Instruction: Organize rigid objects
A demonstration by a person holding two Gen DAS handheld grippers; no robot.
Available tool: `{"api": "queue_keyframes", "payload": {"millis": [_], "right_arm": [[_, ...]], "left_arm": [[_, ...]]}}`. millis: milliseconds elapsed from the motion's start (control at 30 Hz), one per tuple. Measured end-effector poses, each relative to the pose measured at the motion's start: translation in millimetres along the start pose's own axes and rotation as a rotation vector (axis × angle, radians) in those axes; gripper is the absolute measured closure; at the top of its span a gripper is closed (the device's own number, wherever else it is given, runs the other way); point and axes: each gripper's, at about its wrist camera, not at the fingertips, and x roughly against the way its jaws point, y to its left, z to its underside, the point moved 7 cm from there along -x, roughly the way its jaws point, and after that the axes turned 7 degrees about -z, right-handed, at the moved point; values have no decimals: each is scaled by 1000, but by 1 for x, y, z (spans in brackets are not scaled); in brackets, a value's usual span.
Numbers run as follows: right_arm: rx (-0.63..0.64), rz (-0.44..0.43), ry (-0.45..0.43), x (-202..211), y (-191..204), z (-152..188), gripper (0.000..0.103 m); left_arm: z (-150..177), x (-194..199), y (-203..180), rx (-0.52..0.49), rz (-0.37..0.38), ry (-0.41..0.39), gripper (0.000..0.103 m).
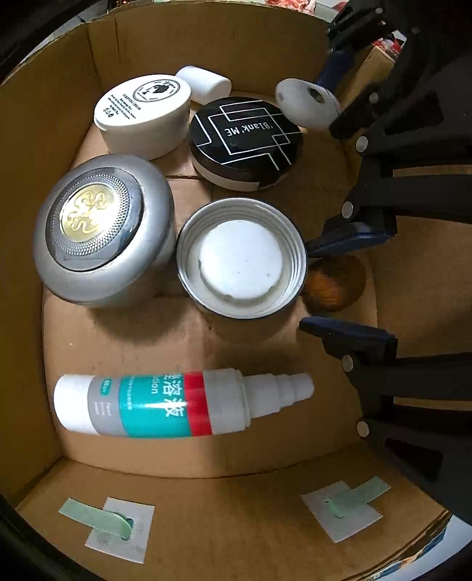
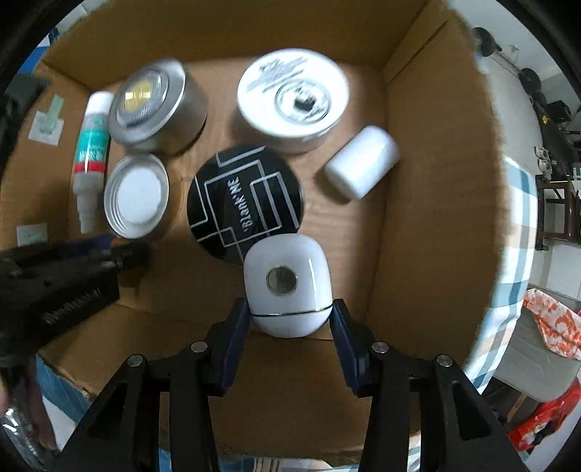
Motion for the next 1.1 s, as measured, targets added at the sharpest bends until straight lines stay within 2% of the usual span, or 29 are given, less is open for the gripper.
{"api": "queue_keyframes", "payload": {"millis": [133,367,567,633,700,733,800,900,933,1000,1100], "right_arm": [[-7,-18,28,-15,3,-2,55],[-13,-28,-25,-19,17,-11,55],[-33,-54,-8,-30,13,-3,54],[-47,-71,-13,-31,6,2,50],[-60,-81,-38,-26,-1,2,41],[-65,-88,-48,-22,-8,3,41],[-73,-100,-65,-11,-13,5,40],[-58,-84,-100,9,-17,12,34],[-51,-75,-117,16,-18,16,34],[-42,-68,-139,28,-18,26,33],[-31,-59,-166,47,-9,37,33]], "left_arm": [[0,-1,-1,-1,-3,-4,72],[1,5,2,1,-6,-2,71],[3,21,5,20,-17,-4,62],[4,32,8,16,-26,-21,61],[7,42,10,14,-45,-42,60],[8,48,11,13,-47,-57,59],[12,63,14,25,-40,-91,48],[20,85,18,41,-25,-150,39],[24,94,20,43,-28,-172,31],[31,107,23,47,-38,-211,21],[44,125,27,61,-45,-259,16]]}}
